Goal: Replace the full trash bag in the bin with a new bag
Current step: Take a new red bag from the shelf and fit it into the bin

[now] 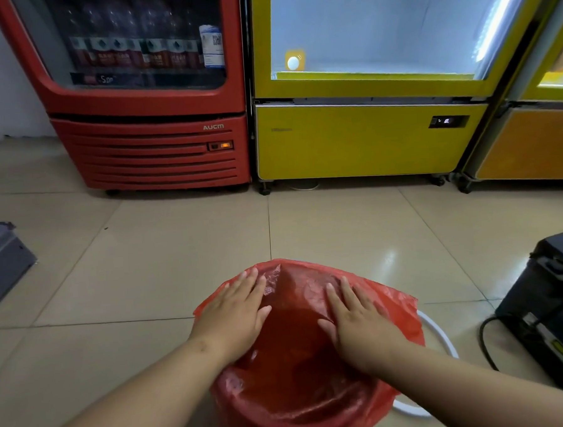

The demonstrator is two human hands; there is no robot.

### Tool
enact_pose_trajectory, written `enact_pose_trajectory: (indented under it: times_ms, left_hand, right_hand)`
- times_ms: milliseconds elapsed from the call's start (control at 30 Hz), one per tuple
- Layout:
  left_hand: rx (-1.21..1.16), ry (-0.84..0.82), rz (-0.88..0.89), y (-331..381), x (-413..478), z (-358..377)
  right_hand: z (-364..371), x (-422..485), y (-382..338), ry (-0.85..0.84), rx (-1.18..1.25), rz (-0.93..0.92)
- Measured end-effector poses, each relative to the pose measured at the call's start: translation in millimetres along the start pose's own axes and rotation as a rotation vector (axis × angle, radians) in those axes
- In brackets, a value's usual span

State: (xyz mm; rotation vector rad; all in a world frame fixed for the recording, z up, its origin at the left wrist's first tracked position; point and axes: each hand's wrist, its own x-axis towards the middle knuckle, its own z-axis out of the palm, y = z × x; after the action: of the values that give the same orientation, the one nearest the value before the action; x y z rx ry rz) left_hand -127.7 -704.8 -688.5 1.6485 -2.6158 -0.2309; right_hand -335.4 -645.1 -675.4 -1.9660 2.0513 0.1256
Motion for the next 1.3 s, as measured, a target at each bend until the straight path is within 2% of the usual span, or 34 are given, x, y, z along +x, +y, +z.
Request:
enact_pose_trajectory:
  times_ms: [133, 233, 333, 500, 633, 700, 767, 900, 1000, 1133, 1200, 1233, 1300]
  left_hand:
    - [-0.024, 0.002, -0.055, -5.1, 10.6, 5.7]
    - [-0.129, 0.017, -0.073, -8.4, 18.0, 5.6]
    - [-0.3, 0.055, -0.097, -13.6, 24.7, 3.1]
    - [-0.652, 0.102, -0.166, -28.0, 30.8, 7.7]
    - [-0.981, 0.119, -0.225, -33.5, 32.0, 13.4]
    - [-1.055, 0.108, -0.235, -35.2, 28.7, 14.9]
    - [-0.971, 0.113, -0.217, -36.8, 24.3, 16.4]
    - [-0.369, 0.175, -0.077, -29.9, 4.6, 10.1]
    - [-0.061, 0.134, 0.083, -14.7, -25.0, 0.1]
    - [0.022, 0.022, 0.302, 14.5, -62.7, -15.8]
    - [0.004, -0.09, 0.393, 25.5, -78.1, -19.8]
    - [0.05, -0.09, 0.448, 28.6, -84.9, -19.7]
    - [0.047, -0.163, 0.443, 36.3, -95.8, -25.2]
  right_hand:
    - [0.3, 24.2, 5.4, 0.022, 0.093, -0.034]
    - [-3.0, 39.6, 9.9, 0.065, 0.197, -0.048]
    - [-10.5, 52.9, 14.4, 0.084, 0.393, -0.034]
    - [-21.0, 60.6, 25.2, -0.002, 0.907, 0.029]
    - [-20.9, 57.9, 29.2, -0.004, 1.102, 0.1]
    - [-18.1, 54.4, 31.2, -0.01, 1.154, 0.133]
    - [-9.9, 48.9, 36.1, 0.037, 1.065, 0.138]
    - [4.2, 29.7, 43.7, 0.262, 0.743, -0.011]
    - [6.4, 14.0, 46.6, 0.293, 0.409, -0.171]
    - [6.3, -1.7, 51.5, 0.247, 0.259, -0.243]
    - [8.3, -4.9, 50.7, 0.189, 0.255, -0.233]
    - [9.0, -5.5, 49.5, 0.155, 0.264, -0.215]
    - [9.3, -6.3, 46.3, 0.116, 0.276, -0.179]
